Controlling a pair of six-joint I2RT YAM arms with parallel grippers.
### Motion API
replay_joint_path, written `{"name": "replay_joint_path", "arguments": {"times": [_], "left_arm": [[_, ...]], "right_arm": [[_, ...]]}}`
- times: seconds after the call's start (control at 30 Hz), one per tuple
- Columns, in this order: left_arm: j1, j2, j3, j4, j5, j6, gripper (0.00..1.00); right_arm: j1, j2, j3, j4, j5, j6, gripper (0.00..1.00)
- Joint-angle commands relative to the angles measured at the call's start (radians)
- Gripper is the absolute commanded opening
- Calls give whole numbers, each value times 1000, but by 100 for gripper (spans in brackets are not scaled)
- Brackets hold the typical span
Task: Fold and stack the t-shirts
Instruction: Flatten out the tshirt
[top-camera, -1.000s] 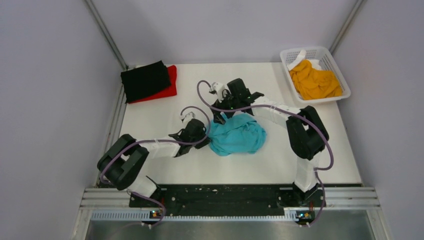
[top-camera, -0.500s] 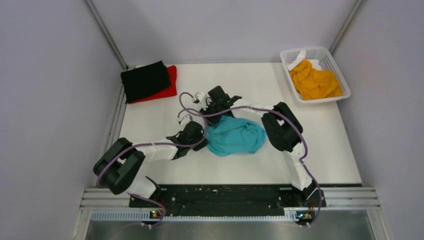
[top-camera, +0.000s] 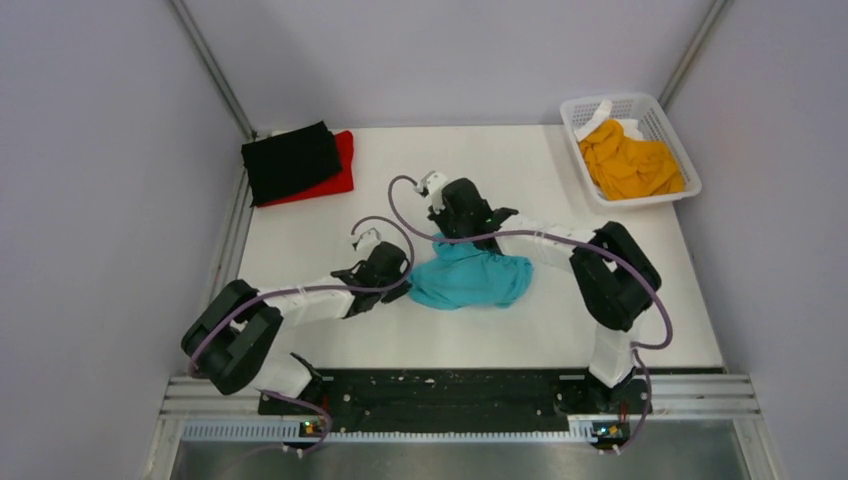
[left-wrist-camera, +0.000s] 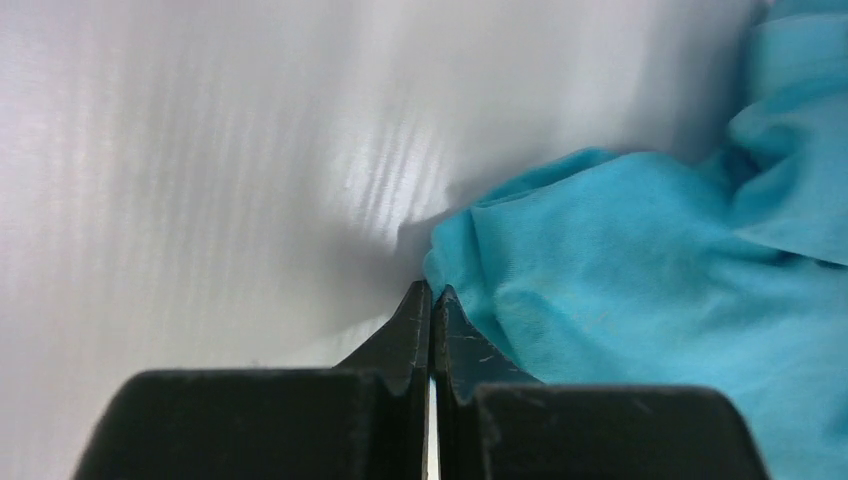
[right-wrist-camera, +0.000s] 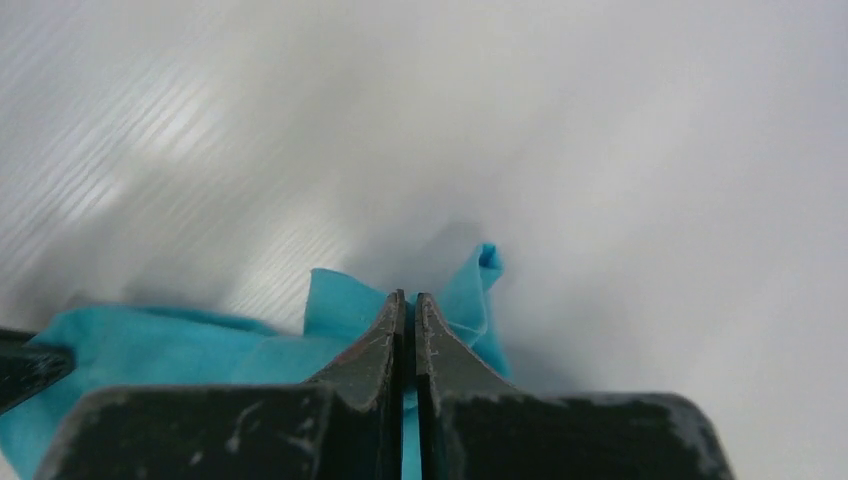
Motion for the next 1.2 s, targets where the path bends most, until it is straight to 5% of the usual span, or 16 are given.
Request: {"name": "replay_joint_path", "arguments": {"times": [0.0, 0.27, 0.5, 0.63, 0.8, 1.17], "left_arm": [[4, -57, 48, -190, -124, 61, 0], [8, -290, 186, -317, -366, 127, 0], [10, -639, 255, -163, -474, 360, 0], [10, -806, 334, -85, -411, 515, 0], [10, -894, 447, -28, -215, 574, 0], [10, -867, 827, -136, 114, 660, 0]], "right_arm": [[-7, -205, -39, 222, 332, 66, 0], [-105, -596, -202, 322, 413, 93, 0], [-111, -877, -93, 203, 456, -3, 0], [-112, -986, -26, 177, 421, -25, 0], [-111, -1065, 130, 57, 146, 51, 0], [-111, -1072, 547, -93, -195, 117, 0]]}}
